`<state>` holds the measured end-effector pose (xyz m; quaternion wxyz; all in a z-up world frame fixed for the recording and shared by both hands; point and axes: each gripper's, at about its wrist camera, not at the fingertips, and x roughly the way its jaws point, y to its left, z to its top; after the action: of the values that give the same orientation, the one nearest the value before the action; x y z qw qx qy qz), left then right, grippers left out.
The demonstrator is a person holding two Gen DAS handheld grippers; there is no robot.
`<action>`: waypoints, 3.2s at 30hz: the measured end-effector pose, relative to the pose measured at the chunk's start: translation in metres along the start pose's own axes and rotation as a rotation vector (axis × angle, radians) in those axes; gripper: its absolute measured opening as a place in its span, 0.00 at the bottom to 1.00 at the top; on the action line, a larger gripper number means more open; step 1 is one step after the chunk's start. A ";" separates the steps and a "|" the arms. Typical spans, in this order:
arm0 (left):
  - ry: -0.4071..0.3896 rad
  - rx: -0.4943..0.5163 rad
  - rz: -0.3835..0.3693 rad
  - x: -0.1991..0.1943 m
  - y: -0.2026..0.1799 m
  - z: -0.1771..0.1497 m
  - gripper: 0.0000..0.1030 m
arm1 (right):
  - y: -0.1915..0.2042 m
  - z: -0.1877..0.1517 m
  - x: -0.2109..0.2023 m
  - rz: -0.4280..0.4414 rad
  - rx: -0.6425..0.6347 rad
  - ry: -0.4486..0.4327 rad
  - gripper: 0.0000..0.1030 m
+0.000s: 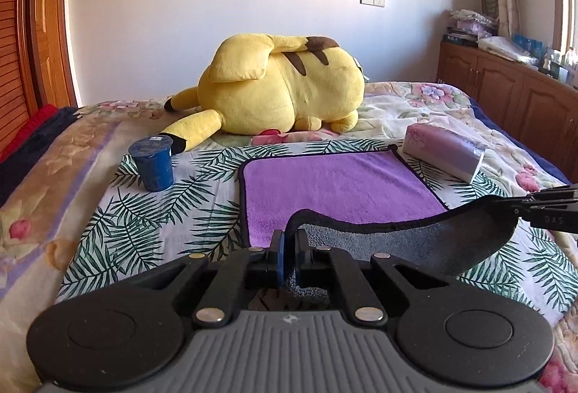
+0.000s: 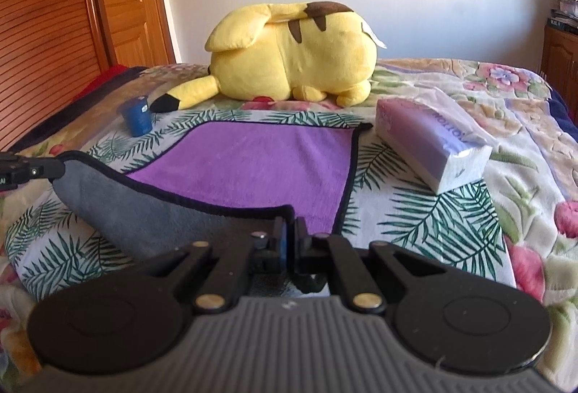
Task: Fold towel
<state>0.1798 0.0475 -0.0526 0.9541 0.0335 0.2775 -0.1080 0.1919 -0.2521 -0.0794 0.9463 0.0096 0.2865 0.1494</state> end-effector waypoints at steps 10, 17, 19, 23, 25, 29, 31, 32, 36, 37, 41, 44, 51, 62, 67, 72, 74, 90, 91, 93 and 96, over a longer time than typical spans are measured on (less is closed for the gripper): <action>-0.011 0.014 0.000 0.006 0.002 0.007 0.05 | -0.001 0.004 0.005 -0.001 -0.019 -0.013 0.04; -0.026 0.034 -0.009 0.006 -0.001 0.016 0.05 | -0.006 0.010 0.006 0.010 0.009 -0.022 0.04; -0.034 0.042 -0.014 0.005 -0.003 0.020 0.05 | -0.007 0.011 0.006 0.011 0.008 -0.029 0.04; -0.051 0.053 -0.026 0.004 -0.006 0.027 0.05 | -0.008 0.013 0.008 0.013 0.004 -0.036 0.04; -0.054 0.058 -0.028 0.004 -0.008 0.030 0.05 | -0.010 0.013 0.010 0.015 0.012 -0.037 0.04; -0.064 0.063 -0.031 0.004 -0.009 0.033 0.05 | -0.012 0.017 0.011 0.017 0.016 -0.056 0.04; -0.066 0.063 -0.030 0.005 -0.008 0.035 0.05 | -0.013 0.019 0.011 0.016 0.018 -0.066 0.04; -0.066 0.063 -0.028 0.006 -0.007 0.035 0.05 | -0.014 0.020 0.012 0.015 0.018 -0.071 0.04; -0.075 0.067 -0.018 0.009 -0.004 0.041 0.05 | -0.016 0.025 0.009 0.016 0.017 -0.123 0.04; -0.080 0.062 -0.014 0.009 -0.003 0.042 0.05 | -0.015 0.027 0.009 0.013 0.013 -0.130 0.04; -0.102 0.062 -0.009 0.008 -0.003 0.049 0.05 | -0.015 0.034 0.012 0.005 -0.002 -0.157 0.04; -0.115 0.064 -0.002 0.010 -0.002 0.054 0.05 | -0.016 0.041 0.013 -0.001 -0.013 -0.175 0.04; -0.126 0.065 0.002 0.020 0.000 0.065 0.05 | -0.018 0.052 0.015 -0.014 -0.020 -0.205 0.04; -0.138 0.081 0.024 0.041 0.003 0.080 0.05 | -0.017 0.065 0.031 -0.025 -0.052 -0.214 0.04; -0.141 0.081 0.038 0.049 0.008 0.087 0.05 | -0.018 0.073 0.038 -0.030 -0.059 -0.226 0.04; -0.146 0.093 0.060 0.059 0.011 0.095 0.05 | -0.024 0.082 0.046 -0.038 -0.053 -0.231 0.04; -0.145 0.094 0.065 0.063 0.013 0.097 0.05 | -0.027 0.086 0.051 -0.039 -0.047 -0.229 0.04; -0.145 0.095 0.118 0.118 0.024 0.102 0.05 | -0.032 0.098 0.093 -0.072 -0.107 -0.223 0.04; -0.142 0.093 0.121 0.122 0.024 0.101 0.05 | -0.034 0.098 0.097 -0.075 -0.109 -0.219 0.04; -0.133 0.093 0.128 0.131 0.025 0.098 0.05 | -0.036 0.097 0.105 -0.081 -0.111 -0.210 0.04; -0.122 0.091 0.142 0.145 0.027 0.094 0.05 | -0.040 0.095 0.117 -0.087 -0.109 -0.194 0.04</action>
<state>0.3541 0.0355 -0.0511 0.9719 0.0897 0.2106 -0.0545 0.3470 -0.2499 -0.0669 0.9743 -0.0401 0.1852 0.1221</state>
